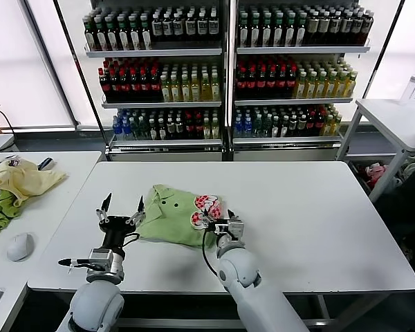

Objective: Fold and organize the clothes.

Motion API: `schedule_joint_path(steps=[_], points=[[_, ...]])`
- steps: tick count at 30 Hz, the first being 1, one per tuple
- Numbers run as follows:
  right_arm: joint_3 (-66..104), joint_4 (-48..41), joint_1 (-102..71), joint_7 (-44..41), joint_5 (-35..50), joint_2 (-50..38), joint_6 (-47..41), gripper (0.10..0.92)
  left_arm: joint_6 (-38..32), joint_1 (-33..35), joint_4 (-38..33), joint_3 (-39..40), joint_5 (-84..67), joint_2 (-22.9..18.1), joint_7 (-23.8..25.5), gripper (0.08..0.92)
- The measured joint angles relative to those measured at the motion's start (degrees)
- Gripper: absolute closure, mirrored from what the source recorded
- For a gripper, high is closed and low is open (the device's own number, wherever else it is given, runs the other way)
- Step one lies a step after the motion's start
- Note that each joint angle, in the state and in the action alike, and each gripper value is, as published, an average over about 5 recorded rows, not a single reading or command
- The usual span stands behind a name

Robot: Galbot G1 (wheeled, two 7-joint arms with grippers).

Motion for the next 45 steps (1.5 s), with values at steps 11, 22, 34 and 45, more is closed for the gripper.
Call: schedule_joint_path(steps=[11, 22, 34, 45], points=[[-2.1, -4.5, 3.1, 1.2, 1.5, 0.9, -1.0, 0.568, -1.0, 2.2, -0.9, -2.0, -0.5, 0.6, -0.3, 0.177], [-0.9, -6.3, 6.7, -4.5, -2.4, -5.7, -2.8, 0.861, -1.2, 3.5, -1.5, -2.1, -0.4, 0.6, -0.1, 0.177], [4.2, -7.9, 8.9, -15.2, -10.0, -16.0, -2.3, 0.82, -0.8, 5.0, -2.9, -2.0, 0.2, 0.1, 0.9, 0.177], [12.7, 2.6, -0.6, -16.8, -13.5, -19.9, 6.2, 0.511, 0.5, 7.2, -5.4, -2.5, 0.3, -1.4, 2.3, 0.177]])
